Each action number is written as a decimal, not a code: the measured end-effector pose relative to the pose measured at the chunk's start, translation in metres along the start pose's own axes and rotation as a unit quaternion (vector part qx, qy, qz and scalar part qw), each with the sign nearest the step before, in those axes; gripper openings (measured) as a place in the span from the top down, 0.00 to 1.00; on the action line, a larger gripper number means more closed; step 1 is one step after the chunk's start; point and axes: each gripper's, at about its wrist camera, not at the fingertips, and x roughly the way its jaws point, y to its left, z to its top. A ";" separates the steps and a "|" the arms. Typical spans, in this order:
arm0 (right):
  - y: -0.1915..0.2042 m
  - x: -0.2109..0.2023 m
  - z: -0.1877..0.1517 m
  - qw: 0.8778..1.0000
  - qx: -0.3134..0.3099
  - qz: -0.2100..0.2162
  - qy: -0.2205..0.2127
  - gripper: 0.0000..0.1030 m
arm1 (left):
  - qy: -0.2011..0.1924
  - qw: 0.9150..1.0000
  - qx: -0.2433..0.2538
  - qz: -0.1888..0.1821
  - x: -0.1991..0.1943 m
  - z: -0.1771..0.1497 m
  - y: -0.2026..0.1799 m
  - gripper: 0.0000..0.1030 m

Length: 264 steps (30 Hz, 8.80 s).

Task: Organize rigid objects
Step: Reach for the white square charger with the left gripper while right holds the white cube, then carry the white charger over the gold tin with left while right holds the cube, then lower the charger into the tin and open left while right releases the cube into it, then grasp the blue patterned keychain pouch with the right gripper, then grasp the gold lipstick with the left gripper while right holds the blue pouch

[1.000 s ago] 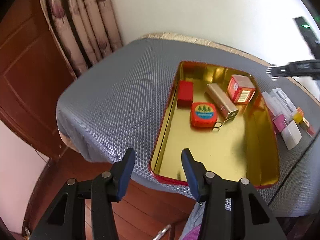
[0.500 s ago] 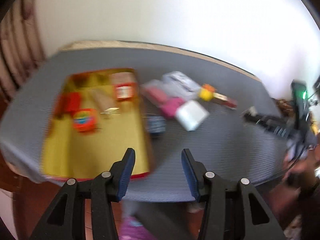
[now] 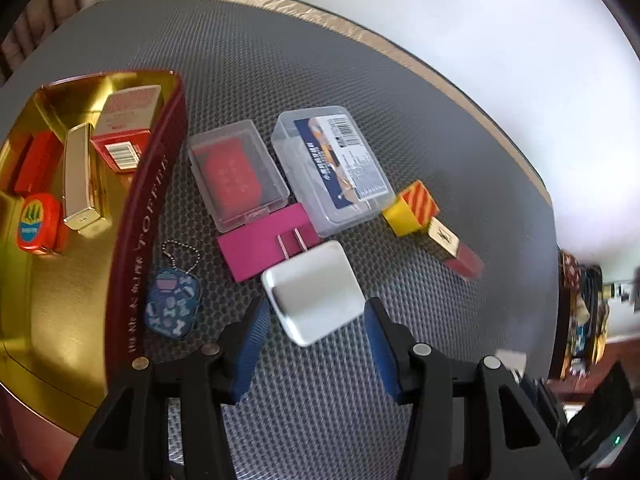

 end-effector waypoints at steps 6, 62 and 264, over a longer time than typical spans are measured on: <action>-0.022 -0.004 -0.003 1.000 0.023 0.020 0.000 0.73 | 0.001 0.999 -0.018 0.029 0.012 0.011 -0.013 0.51; 0.083 -0.008 0.015 0.998 -0.040 0.054 -0.005 0.72 | -0.095 0.987 -0.060 0.116 -0.090 -0.026 0.196 0.47; -0.128 -0.041 -0.035 0.990 0.111 -0.076 -0.033 0.69 | 0.062 0.984 -0.167 -0.008 0.117 0.060 -0.128 0.75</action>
